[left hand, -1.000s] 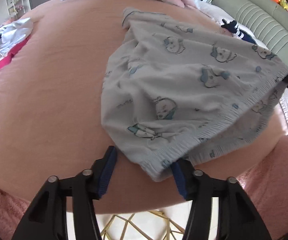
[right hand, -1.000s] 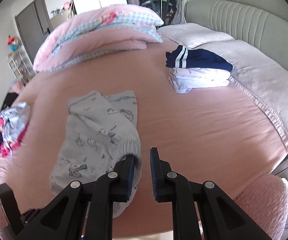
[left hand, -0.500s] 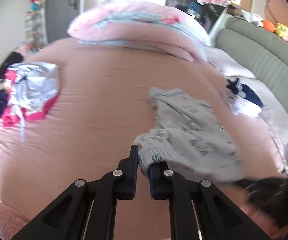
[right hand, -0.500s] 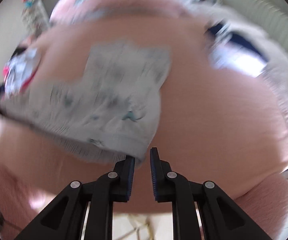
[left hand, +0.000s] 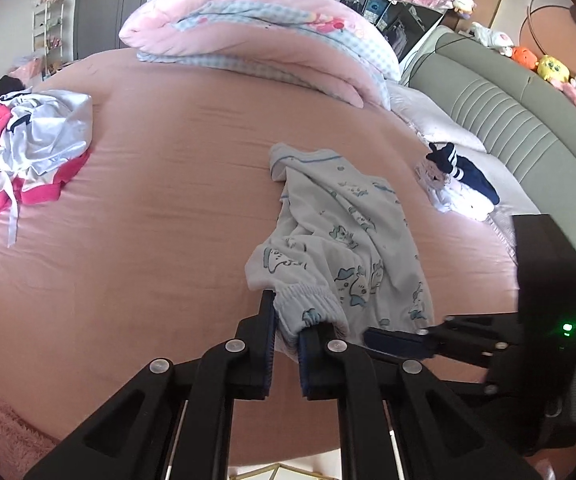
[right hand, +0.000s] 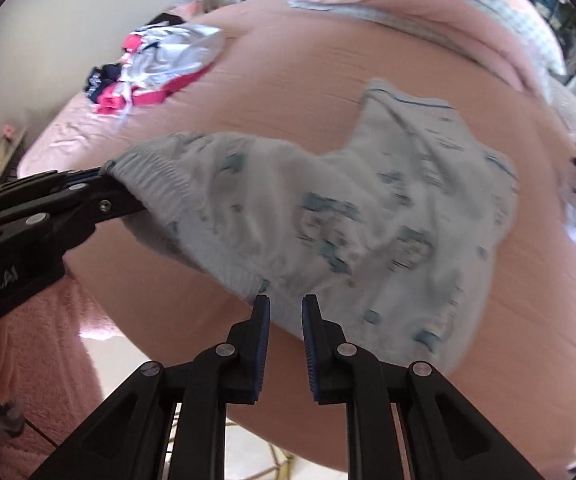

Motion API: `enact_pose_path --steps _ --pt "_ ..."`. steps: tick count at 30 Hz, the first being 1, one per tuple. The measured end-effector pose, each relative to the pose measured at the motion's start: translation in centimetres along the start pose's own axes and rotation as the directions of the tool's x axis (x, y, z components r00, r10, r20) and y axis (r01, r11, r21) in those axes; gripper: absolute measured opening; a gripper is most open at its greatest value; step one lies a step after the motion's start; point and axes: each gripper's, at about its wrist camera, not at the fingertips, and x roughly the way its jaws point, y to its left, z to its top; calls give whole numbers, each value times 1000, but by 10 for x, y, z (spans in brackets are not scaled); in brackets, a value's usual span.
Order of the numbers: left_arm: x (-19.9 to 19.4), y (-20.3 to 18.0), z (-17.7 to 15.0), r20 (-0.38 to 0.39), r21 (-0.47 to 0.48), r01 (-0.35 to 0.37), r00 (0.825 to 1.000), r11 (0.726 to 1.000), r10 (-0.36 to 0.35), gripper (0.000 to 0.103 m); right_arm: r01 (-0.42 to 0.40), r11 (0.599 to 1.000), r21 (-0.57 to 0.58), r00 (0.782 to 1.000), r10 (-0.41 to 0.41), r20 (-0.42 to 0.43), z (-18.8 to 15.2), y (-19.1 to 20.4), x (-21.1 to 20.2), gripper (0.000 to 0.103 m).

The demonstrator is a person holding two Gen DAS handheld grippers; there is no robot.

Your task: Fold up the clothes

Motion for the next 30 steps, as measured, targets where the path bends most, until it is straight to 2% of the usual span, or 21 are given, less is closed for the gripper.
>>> enact_pose_path --steps 3,5,7,9,12,15,18,20,23,26,30 --pt "1 0 2 1 -5 1 1000 1000 -1 8 24 1000 4 1000 -24 17 10 -2 8 15" --pt "3 1 3 -3 -14 1 1000 1000 -1 8 33 999 22 999 -33 -26 11 -8 12 15" --pt "4 2 5 -4 -18 5 1000 1000 -5 8 -46 998 37 999 46 -13 7 -12 2 15" --pt "3 1 6 0 -17 12 1000 1000 -12 8 -89 996 23 996 89 -3 -1 -8 -6 15" --pt "3 2 8 -2 -29 28 1000 999 -28 8 -58 998 -5 998 58 -24 -7 -5 1 16" --pt "0 3 8 -4 -48 47 999 998 -47 8 -36 999 15 998 37 -54 -7 -8 19 15" --pt "-2 3 6 -9 -50 43 999 998 -44 8 -15 1000 17 999 16 -39 5 -3 30 16" --pt "0 4 4 -16 -46 30 999 999 -31 8 21 999 38 1000 -20 -17 14 -4 34 16" --pt "4 4 0 -30 -38 13 999 999 -14 8 110 986 123 993 -115 34 25 -20 31 16" --pt "20 1 -10 -84 -29 22 996 999 -25 8 154 970 189 984 -168 59 25 -35 32 15" --pt "43 -5 -24 -143 -53 36 989 998 -43 9 244 940 239 956 -275 105 17 -49 20 13"
